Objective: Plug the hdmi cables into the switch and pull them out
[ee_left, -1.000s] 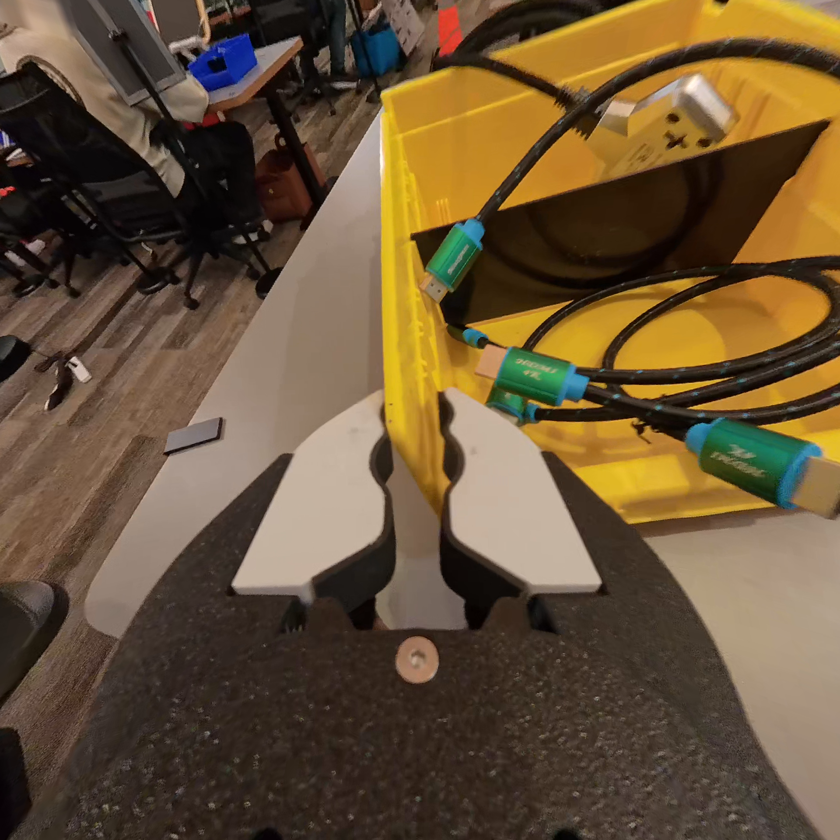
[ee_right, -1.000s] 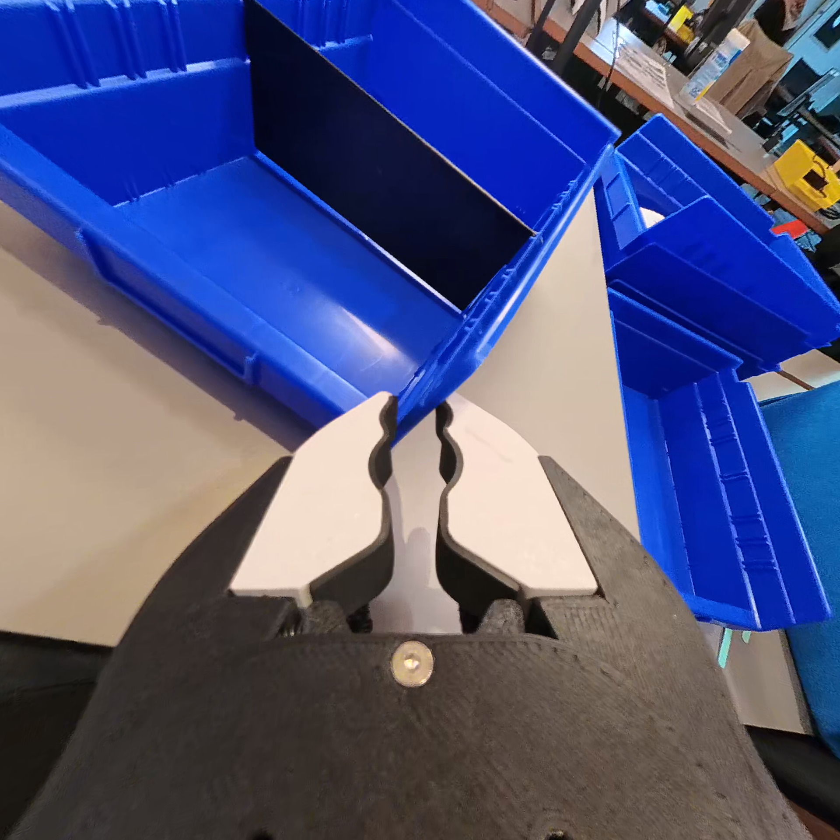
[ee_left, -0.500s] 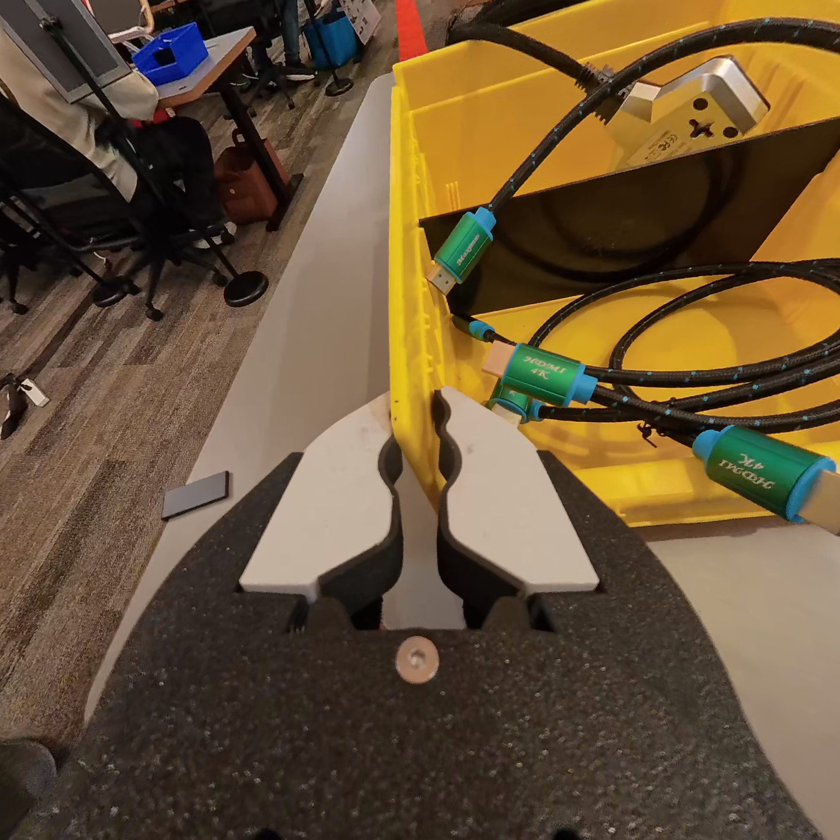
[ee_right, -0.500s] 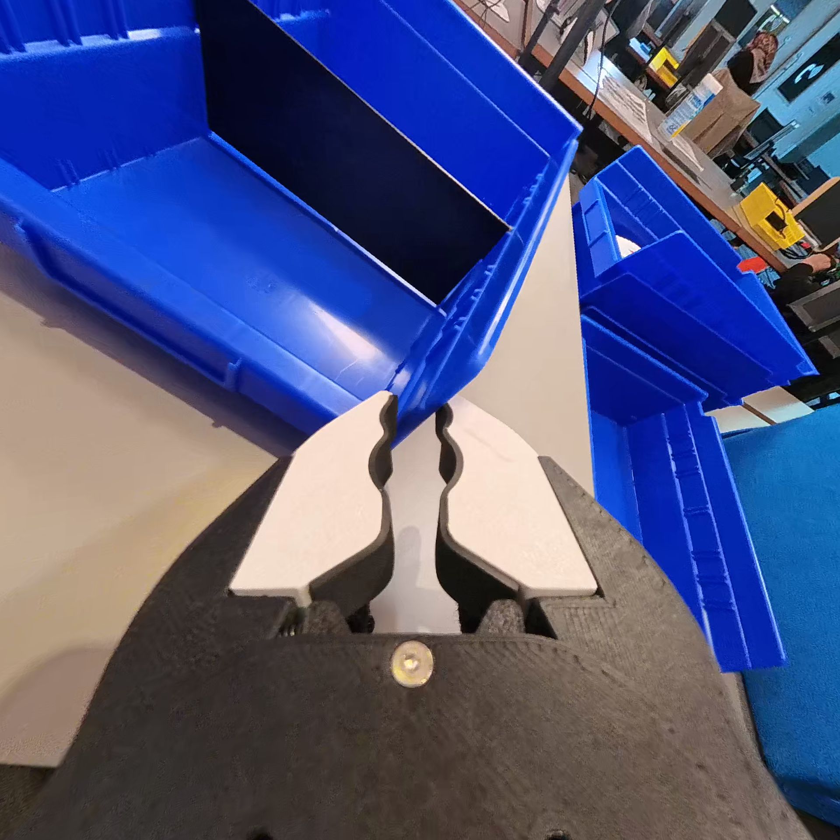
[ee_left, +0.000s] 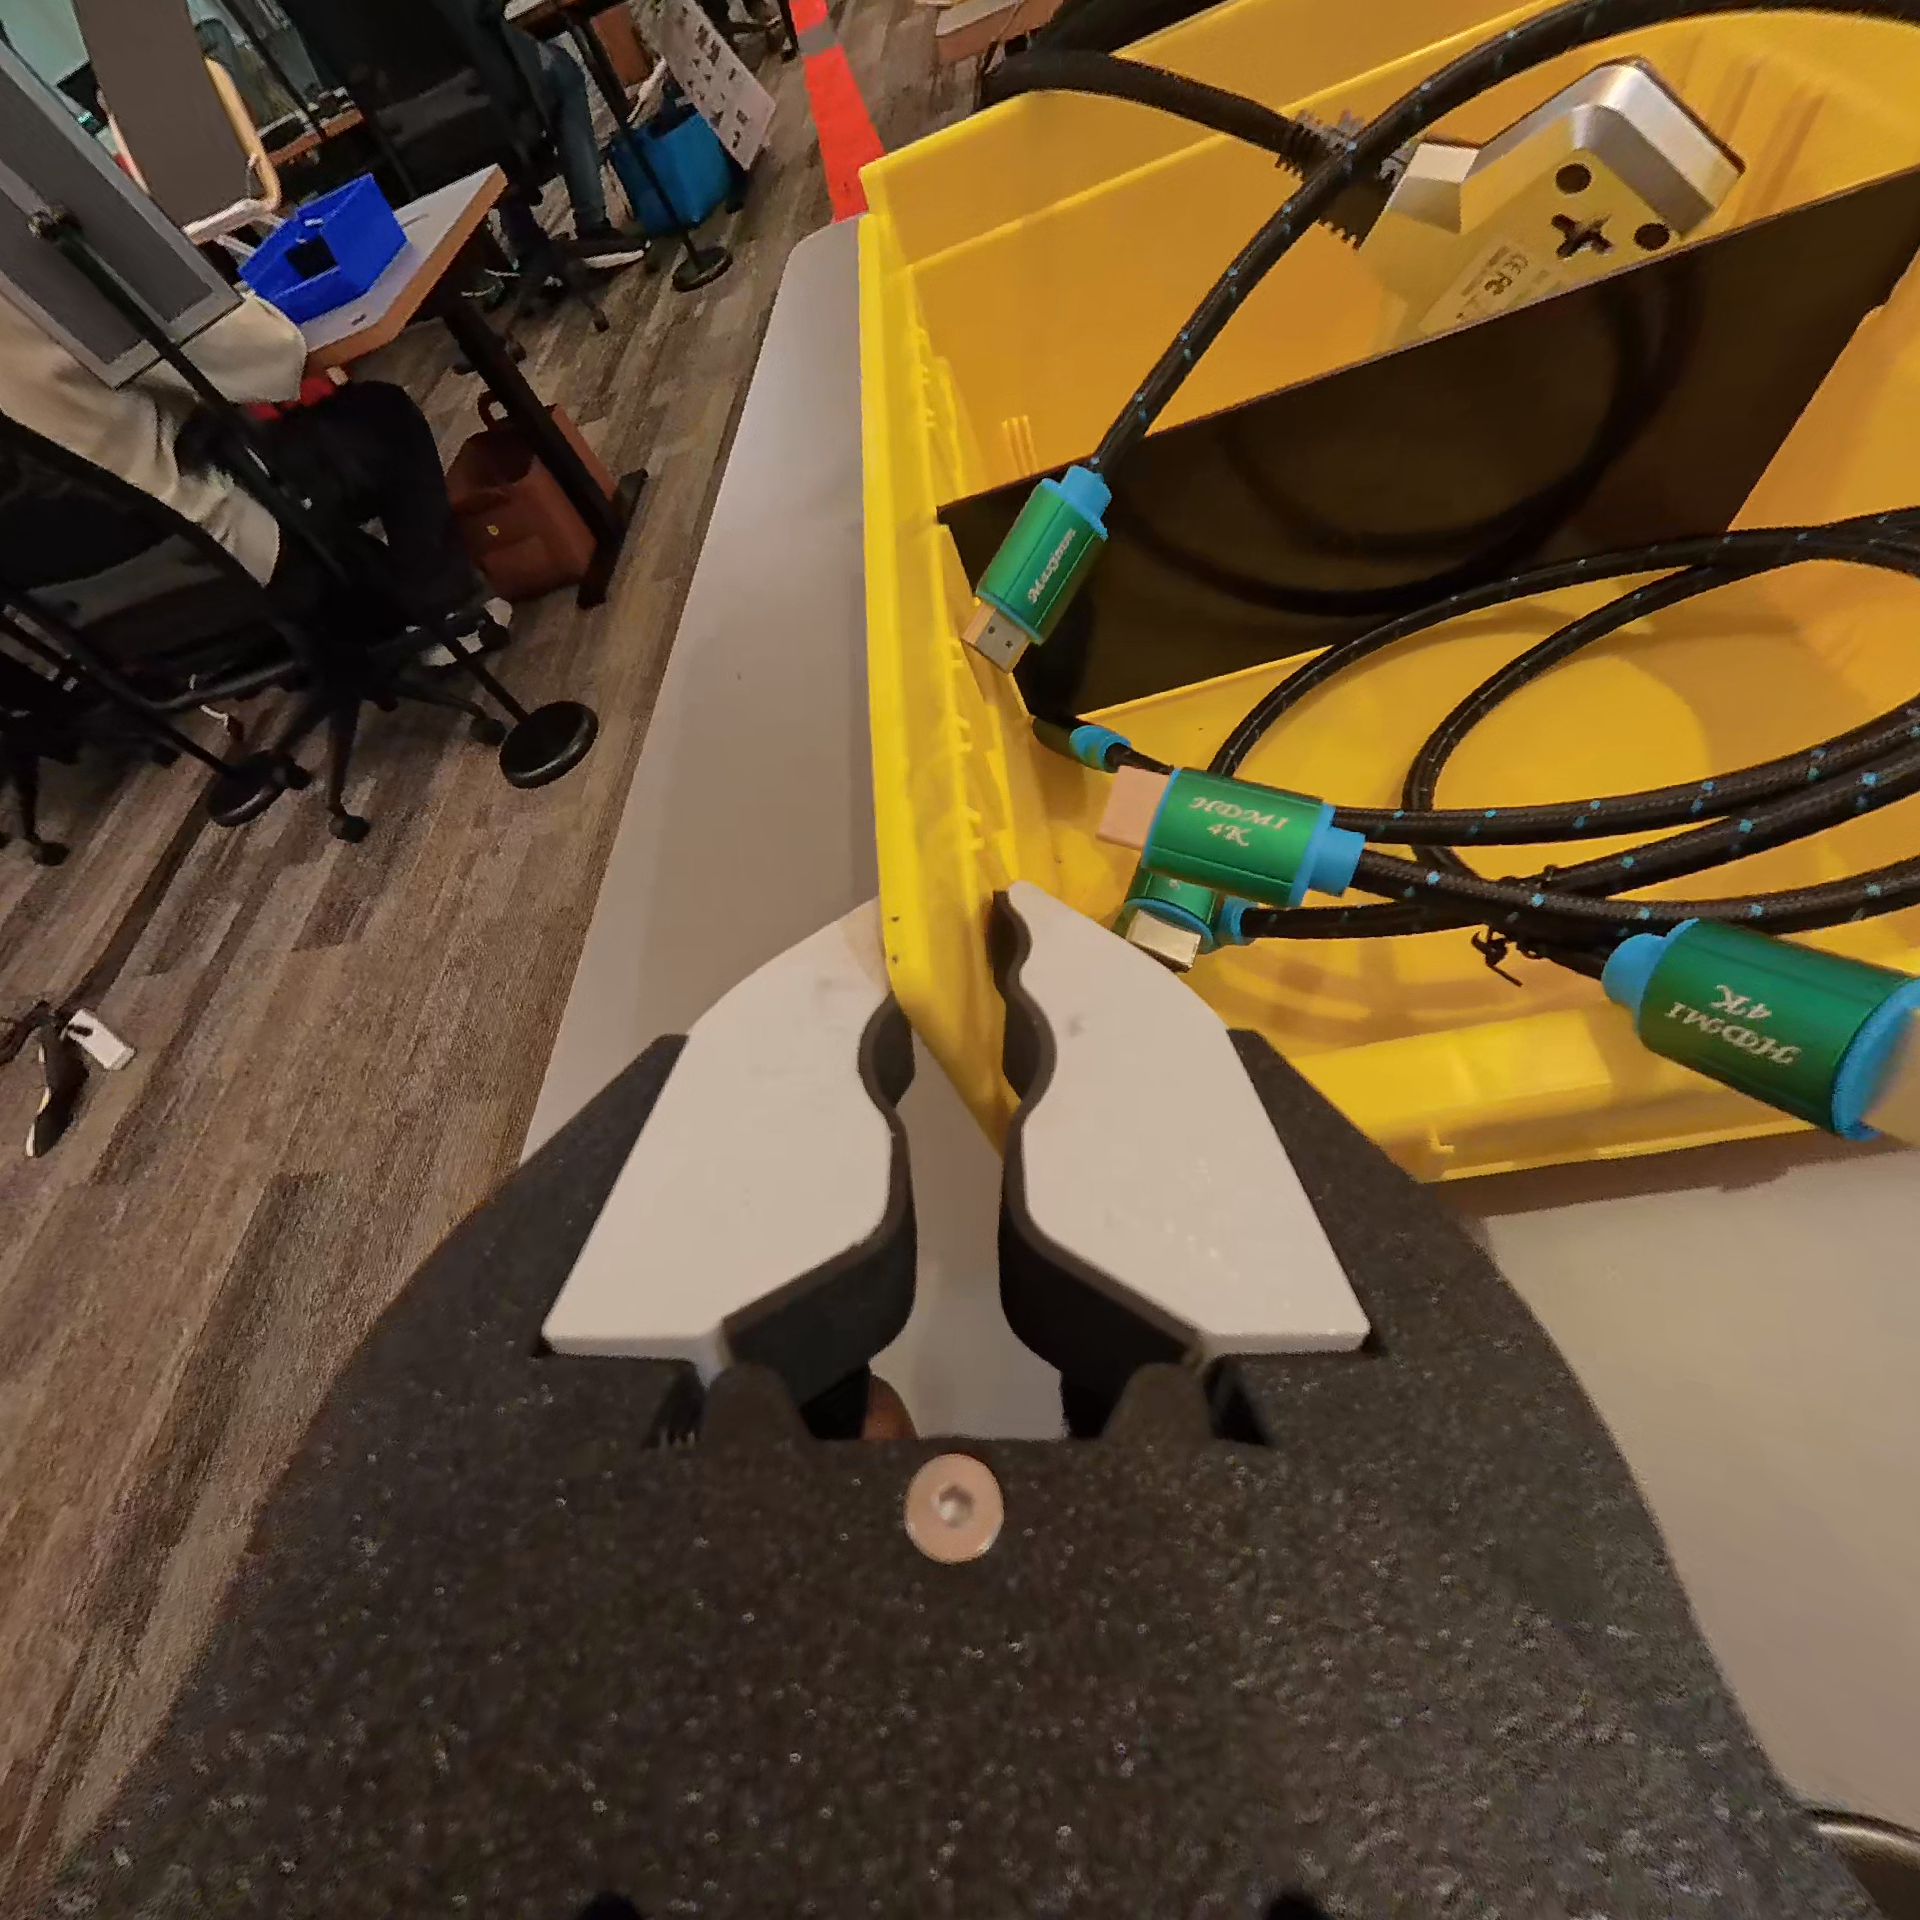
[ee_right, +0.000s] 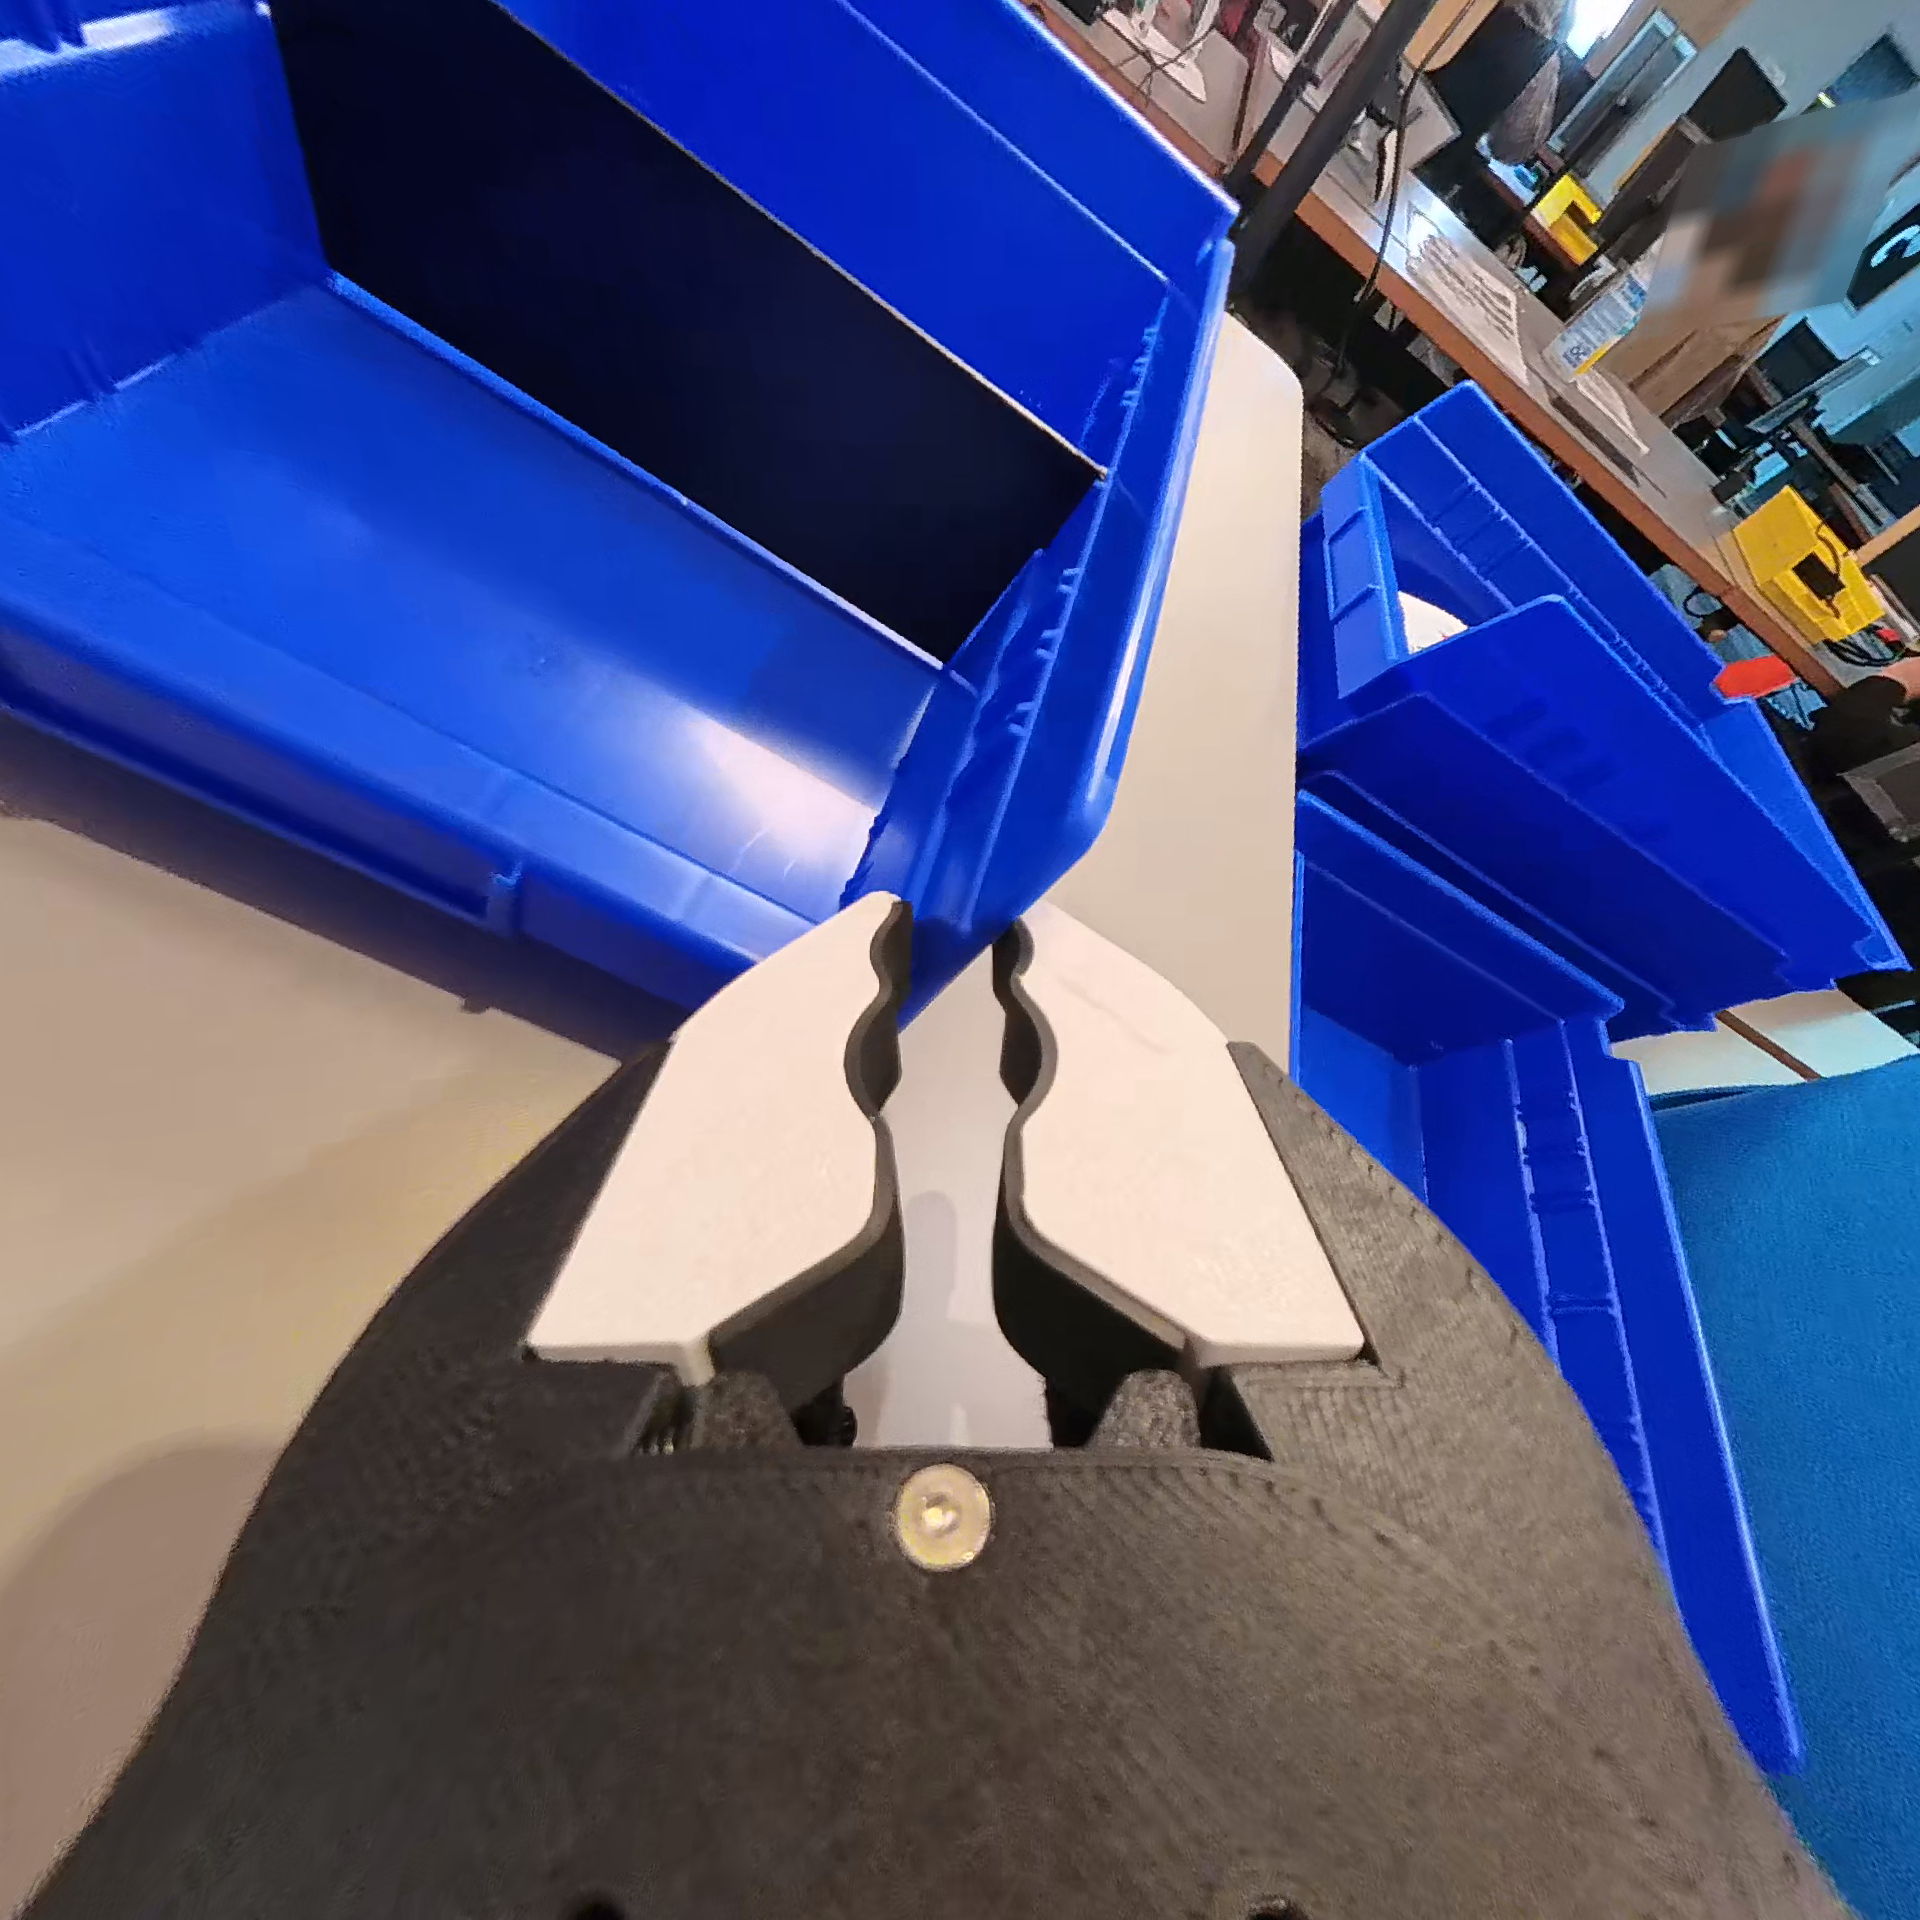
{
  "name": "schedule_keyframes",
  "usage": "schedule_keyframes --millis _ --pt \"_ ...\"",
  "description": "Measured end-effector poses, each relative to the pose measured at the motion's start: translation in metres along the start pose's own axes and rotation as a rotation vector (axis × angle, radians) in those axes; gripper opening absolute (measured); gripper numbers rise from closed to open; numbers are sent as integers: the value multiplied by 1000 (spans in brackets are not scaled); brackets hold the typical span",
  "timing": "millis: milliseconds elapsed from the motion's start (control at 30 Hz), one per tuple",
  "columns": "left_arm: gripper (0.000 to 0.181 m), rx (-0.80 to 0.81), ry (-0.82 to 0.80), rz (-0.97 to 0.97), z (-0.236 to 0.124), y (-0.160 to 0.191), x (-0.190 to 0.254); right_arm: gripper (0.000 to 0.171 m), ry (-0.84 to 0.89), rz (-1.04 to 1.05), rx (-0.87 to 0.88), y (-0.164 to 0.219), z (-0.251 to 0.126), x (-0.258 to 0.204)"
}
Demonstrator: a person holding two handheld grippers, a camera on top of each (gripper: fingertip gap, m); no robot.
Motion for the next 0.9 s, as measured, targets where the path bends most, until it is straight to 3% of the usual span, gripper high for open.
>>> schedule_keyframes --millis 33,200,300,400,533,700,900 --pt "12 4 8 10 2 0 -1 16 -2 -2 -2 0 0 1" --pt "18 6 -5 99 6 -1 -4 20 2 -41 -6 -2 -10 -7" --pt "45 72 -26 106 -4 -6 -1 21 45 -80 14 -6 -27 -12" --pt "48 226 -26 12 -30 -18 4 20 73 -102 62 -16 -50 -19" --pt "47 283 3 10 -58 -28 34 19 -8 -122 126 -34 -66 -45" --pt "40 67 82 91 -52 -22 98 19 -89 -156 87 -38 -43 -84" --pt "49 37 47 37 -47 -19 118 20 -18 -184 43 -35 -21 -90"
Point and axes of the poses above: each gripper's, where its closed fingertips meet, z out along the fingers, y out of its underside, x = y × z across the jaws, the point moved 10 cm from there along -z, back along the fingers, and after that the axes turned 2 degrees about z, right-handed, at the moved point
